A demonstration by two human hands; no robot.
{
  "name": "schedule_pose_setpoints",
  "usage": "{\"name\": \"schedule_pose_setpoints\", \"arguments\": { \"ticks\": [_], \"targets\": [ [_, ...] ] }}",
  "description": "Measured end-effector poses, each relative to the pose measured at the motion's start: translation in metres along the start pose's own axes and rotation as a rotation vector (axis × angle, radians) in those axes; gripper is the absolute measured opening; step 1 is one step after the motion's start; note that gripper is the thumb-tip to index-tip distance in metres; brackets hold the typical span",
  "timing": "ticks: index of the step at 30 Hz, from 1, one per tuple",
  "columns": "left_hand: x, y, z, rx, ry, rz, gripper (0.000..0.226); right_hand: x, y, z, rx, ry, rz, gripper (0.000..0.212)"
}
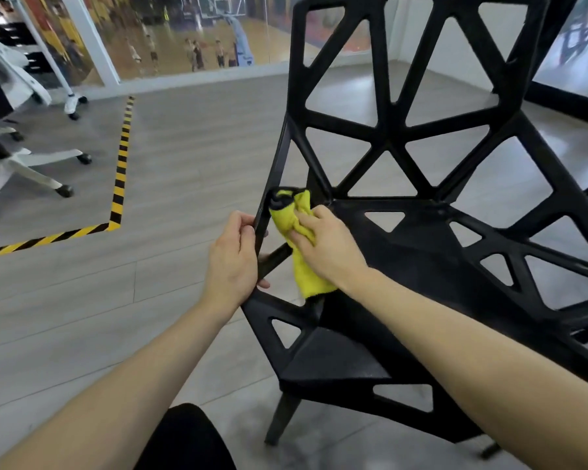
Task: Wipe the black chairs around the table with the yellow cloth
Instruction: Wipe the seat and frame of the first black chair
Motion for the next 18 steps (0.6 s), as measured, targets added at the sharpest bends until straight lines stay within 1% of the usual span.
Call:
{"name": "schedule_pose_setpoints", "arguments": {
  "ticks": [2, 3, 4, 5, 7, 9, 10, 12, 13, 14, 15, 17, 18],
  "targets": [
    [0.0, 0.001, 0.0, -0.004, -0.001, 0.01, 0.021, -0.029, 0.031, 0.008, 0.191, 0.151, 0.003, 0.036],
    [-0.001, 0.0, 0.0, -0.004, 0.01, 0.02, 0.022, -0.047, 0.038, 0.016, 0.248, 0.183, -0.025, 0.036],
    [-0.001, 0.0, 0.0, -0.004, 0.02, 0.03, 0.022, -0.059, 0.037, 0.023, 0.268, 0.182, -0.059, 0.036],
    [-0.002, 0.0, -0.001, -0.002, 0.02, 0.036, 0.023, -0.064, 0.03, 0.024, 0.254, 0.144, -0.108, 0.035],
    [-0.002, 0.0, -0.001, -0.004, 0.024, 0.031, 0.025, -0.05, 0.017, 0.012, 0.144, 0.057, -0.167, 0.031],
    [-0.001, -0.001, 0.0, -0.018, 0.042, 0.015, 0.025, -0.018, 0.021, -0.004, 0.052, -0.007, -0.129, 0.024],
    [0.0, -0.002, 0.0, -0.032, 0.046, 0.001, 0.026, -0.002, 0.032, -0.005, 0.057, -0.045, -0.065, 0.023],
    [-0.001, -0.005, 0.0, -0.071, 0.021, -0.048, 0.026, 0.016, 0.051, -0.001, 0.156, -0.137, 0.069, 0.027],
    [-0.002, -0.005, 0.0, -0.079, 0.009, -0.062, 0.026, 0.017, 0.052, 0.002, 0.184, -0.163, 0.095, 0.03],
    [-0.001, -0.005, 0.0, -0.07, 0.025, -0.05, 0.026, 0.014, 0.049, 0.005, 0.178, -0.185, 0.067, 0.032],
    [-0.001, -0.004, -0.001, -0.052, 0.056, -0.021, 0.028, 0.009, 0.044, 0.008, 0.152, -0.201, 0.0, 0.034],
    [0.001, -0.003, 0.0, -0.043, 0.128, 0.015, 0.032, 0.006, 0.032, 0.014, 0.059, -0.219, -0.138, 0.042],
    [0.002, -0.002, 0.0, -0.045, 0.153, 0.018, 0.034, 0.008, 0.025, 0.021, -0.022, -0.235, -0.178, 0.045]
  ]
}}
Point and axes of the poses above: each hand's wrist, its own y-axis away from the middle knuckle, its own z-axis out of the back of the hand, x = y × z, the point moved 3 cm from there along -y, towards the middle knuckle, and after that the axes turned 13 degrees about z, right-handed, at the moved point
